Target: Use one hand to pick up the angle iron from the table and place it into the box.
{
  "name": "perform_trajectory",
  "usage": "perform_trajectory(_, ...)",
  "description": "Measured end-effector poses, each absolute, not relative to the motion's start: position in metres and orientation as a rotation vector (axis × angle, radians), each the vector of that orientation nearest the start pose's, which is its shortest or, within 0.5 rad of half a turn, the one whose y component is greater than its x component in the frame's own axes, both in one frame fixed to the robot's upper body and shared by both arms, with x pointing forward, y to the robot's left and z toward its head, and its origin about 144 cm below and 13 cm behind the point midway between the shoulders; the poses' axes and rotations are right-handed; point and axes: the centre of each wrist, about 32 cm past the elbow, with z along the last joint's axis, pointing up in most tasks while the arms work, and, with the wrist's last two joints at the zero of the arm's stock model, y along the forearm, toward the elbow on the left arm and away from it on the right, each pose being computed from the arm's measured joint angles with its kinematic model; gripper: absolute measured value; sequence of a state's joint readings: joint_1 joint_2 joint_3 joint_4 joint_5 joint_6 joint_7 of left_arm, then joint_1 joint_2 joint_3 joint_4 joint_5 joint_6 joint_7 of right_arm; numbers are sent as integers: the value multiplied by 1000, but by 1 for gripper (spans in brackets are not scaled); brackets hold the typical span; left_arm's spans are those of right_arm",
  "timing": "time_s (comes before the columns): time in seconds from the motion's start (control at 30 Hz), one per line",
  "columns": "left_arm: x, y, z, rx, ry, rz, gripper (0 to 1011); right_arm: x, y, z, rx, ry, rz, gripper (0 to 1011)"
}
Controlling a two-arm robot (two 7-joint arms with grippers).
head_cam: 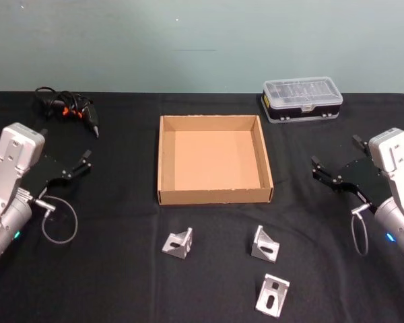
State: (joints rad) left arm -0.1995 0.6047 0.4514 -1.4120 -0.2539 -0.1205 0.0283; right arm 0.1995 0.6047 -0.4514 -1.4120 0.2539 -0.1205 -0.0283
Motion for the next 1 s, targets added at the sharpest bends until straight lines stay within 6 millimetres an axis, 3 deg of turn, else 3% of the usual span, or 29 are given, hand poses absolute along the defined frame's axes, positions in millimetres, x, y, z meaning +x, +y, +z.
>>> perform_trajectory(1.0,489,310,1140,305,-285,1248,1000,489,-310,1140,-305,-285,-1248,1003)
